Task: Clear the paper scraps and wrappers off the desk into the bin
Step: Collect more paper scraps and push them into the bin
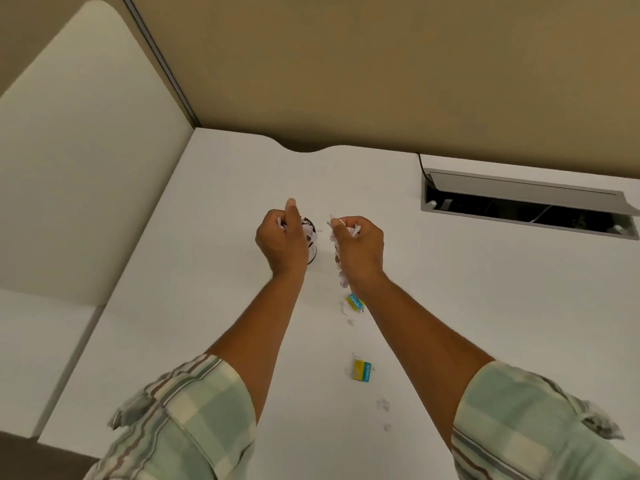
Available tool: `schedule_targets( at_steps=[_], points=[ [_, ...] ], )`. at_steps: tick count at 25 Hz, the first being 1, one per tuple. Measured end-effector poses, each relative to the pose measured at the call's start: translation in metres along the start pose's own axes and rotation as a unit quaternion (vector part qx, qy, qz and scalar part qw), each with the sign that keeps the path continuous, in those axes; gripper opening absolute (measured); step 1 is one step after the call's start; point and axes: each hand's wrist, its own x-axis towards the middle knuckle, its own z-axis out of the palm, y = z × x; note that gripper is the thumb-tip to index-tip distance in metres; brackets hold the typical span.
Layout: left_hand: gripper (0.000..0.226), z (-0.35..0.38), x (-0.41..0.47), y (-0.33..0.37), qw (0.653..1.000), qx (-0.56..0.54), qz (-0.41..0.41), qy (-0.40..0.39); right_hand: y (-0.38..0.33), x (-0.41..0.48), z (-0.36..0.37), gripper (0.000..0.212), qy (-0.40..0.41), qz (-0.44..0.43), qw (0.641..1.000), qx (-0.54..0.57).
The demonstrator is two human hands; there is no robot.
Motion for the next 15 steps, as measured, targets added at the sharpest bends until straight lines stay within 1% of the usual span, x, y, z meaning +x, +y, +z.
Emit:
schedule_targets(
  at_steps=[2,6,9,12,15],
  points=[
    [0.043,0.009,0.021,0.002,1.0,0.005,0.001,0.01,-0.005,0.012,0.019,0.023,-0.002,-0.007,1.0,-0.021],
    [0.043,0.02,0.04,-0.015,1.0,0.014,0.009,-0.024,-0.006,0.029,0.049,0.021,0.025,-0.089,0.992,-0.08],
    [0.042,0.019,0.044,-0.023,0.999,0.013,0.029,-0.032,-0.007,0.04,0.063,0.02,0.033,-0.142,0.985,-0.094],
    [0.04,0.014,0.05,-0.023,0.999,0.004,0.038,-0.025,-0.004,0.048,0.077,0.017,0.041,-0.169,0.98,-0.096],
    [0.041,0.009,0.054,-0.022,0.998,-0.046,0.007,-0.034,-0.001,0.054,0.086,0.018,0.052,-0.187,0.977,-0.087]
  ],
)
